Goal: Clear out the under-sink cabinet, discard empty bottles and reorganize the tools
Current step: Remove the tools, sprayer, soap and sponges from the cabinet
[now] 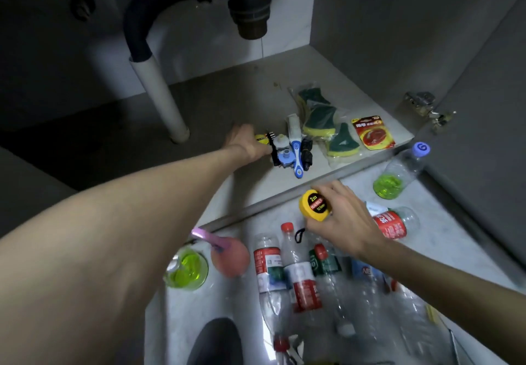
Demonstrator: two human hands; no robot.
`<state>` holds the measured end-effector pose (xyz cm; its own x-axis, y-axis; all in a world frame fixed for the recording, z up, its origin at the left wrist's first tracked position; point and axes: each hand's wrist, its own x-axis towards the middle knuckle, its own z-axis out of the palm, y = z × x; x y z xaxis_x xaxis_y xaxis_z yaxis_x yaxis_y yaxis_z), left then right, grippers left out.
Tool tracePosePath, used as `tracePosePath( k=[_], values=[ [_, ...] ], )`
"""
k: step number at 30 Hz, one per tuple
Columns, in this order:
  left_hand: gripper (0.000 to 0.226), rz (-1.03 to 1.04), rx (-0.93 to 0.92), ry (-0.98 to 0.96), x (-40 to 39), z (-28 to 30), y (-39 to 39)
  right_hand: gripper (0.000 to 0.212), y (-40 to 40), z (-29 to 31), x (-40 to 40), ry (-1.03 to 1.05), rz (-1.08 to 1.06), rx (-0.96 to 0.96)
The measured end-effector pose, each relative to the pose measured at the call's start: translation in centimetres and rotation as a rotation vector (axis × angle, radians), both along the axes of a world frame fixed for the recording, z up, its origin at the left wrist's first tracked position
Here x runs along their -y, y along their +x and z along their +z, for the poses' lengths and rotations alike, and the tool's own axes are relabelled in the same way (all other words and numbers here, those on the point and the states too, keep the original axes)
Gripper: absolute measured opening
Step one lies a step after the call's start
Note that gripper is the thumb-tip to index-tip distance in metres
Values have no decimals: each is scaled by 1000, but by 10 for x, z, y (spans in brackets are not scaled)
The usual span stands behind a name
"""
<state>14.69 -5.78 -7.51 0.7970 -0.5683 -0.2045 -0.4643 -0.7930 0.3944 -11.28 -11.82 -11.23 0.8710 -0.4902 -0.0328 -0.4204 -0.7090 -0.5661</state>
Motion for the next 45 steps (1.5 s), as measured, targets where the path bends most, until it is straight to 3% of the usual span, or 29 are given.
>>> tracePosePath(
  k=[6, 11, 15, 18, 24, 29, 36, 41, 45],
  values=[
    [55, -54, -53, -14, -19, 41, -89, 56, -83, 36, 15, 33, -88, -43],
    [49, -249, -57, 75, -40, 50, -180, 49, -150, 68, 27, -15, -22, -202],
    [61, -378, -74, 50, -58, 49, -251, 47, -197, 88, 38, -41, -31, -300],
    [47, -448, -93, 69, -73, 37, -298, 46, -236, 86, 43, -61, -88, -369],
    [47, -543, -169, 164, -95, -2, -366, 57, -297, 69, 43, -12, -266, -460],
    [51, -629, -167, 195, -77, -20, -397, 54, -330, 47, 37, 118, -407, -488],
    [59, -748, -159, 129, 4, -44, -419, 66, -364, -12, 29, 340, -845, -502],
    [57, -842, -167, 183, 88, -110, -434, 76, -361, -78, 53, 449, -1108, -490],
    [49, -856, -83, 193, 109, -120, -432, 75, -342, -81, 48, 482, -1196, -378]
  ],
)
